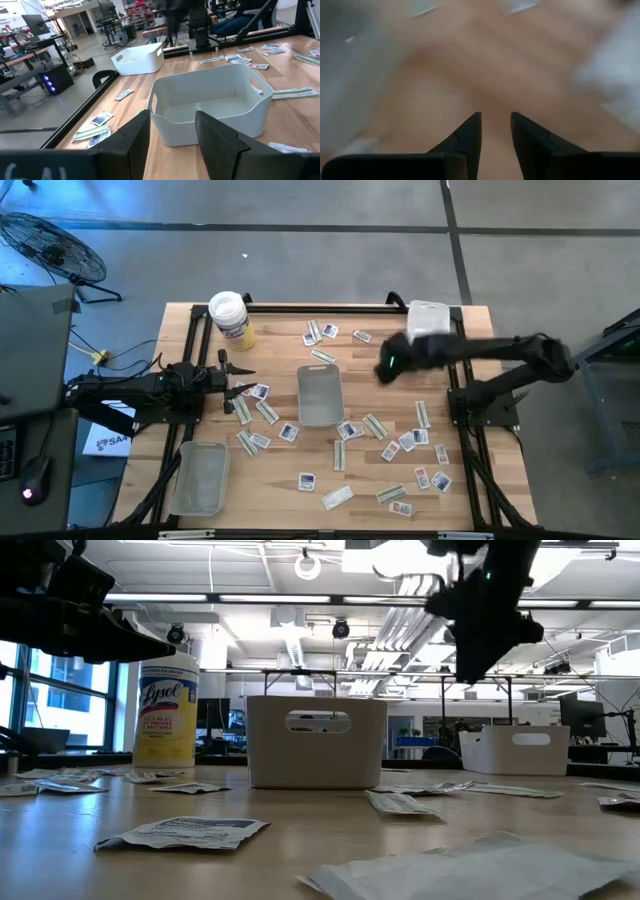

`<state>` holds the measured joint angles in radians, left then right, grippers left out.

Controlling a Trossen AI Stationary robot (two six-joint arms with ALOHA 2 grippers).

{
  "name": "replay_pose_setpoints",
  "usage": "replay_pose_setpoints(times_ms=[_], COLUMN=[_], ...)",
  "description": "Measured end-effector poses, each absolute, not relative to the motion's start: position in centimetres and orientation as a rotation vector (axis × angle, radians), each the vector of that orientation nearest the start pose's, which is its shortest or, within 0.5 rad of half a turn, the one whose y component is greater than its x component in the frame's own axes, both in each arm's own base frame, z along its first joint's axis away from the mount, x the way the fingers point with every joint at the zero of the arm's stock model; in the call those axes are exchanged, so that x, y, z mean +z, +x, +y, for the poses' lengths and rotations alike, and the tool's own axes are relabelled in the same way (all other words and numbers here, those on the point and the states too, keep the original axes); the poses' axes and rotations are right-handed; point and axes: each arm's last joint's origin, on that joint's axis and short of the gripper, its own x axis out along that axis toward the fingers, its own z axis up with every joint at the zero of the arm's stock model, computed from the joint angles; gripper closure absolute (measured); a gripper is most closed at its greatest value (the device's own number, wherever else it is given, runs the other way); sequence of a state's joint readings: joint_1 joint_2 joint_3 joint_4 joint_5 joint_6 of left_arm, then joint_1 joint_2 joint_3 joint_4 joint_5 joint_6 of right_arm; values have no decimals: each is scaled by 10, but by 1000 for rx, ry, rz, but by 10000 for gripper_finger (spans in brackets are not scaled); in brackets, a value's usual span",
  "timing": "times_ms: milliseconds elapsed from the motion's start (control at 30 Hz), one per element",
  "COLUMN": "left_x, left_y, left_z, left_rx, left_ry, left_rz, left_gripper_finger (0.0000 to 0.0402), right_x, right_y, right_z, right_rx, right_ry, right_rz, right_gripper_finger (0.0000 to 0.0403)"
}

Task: Pick & Place First Aid Supplies
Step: Put the orange pad into the white bin

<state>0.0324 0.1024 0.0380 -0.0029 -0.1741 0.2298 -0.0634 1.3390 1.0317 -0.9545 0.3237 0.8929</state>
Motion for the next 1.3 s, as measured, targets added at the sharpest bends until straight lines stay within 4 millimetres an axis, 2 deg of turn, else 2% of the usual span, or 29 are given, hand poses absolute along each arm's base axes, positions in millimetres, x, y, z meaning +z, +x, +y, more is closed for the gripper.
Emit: replay_pose_setpoints(times_ms=[100,267,367,500,633,800,1000,1300], left_x=[168,168,168,168,168,168,168,168], left_y=[102,102,102,102,102,102,102,102], left_z=[8,8,8,8,8,8,8,8], left_rx=[198,198,198,198,198,198,198,198], left_ry=[234,234,234,234,234,234,234,234], left_rz=[90,91,91,91,91,91,91,90], left_gripper_finger=[247,247,247,247,247,247,247,247], right_x=[237,218,212,202,187,165,158,136], right_y=[260,281,293,307,317,325,324,316], right_z=[29,104,136,165,181,184,180,178], right_rx=[-724,-687,-732,-812,-856,-875,-887,-844], right_ry=[589,612,618,600,546,507,505,495], right_rz=[1040,1153,1243,1397,1582,1667,1696,1716], right_gripper_finger=[322,337,344,347,337,314,294,293])
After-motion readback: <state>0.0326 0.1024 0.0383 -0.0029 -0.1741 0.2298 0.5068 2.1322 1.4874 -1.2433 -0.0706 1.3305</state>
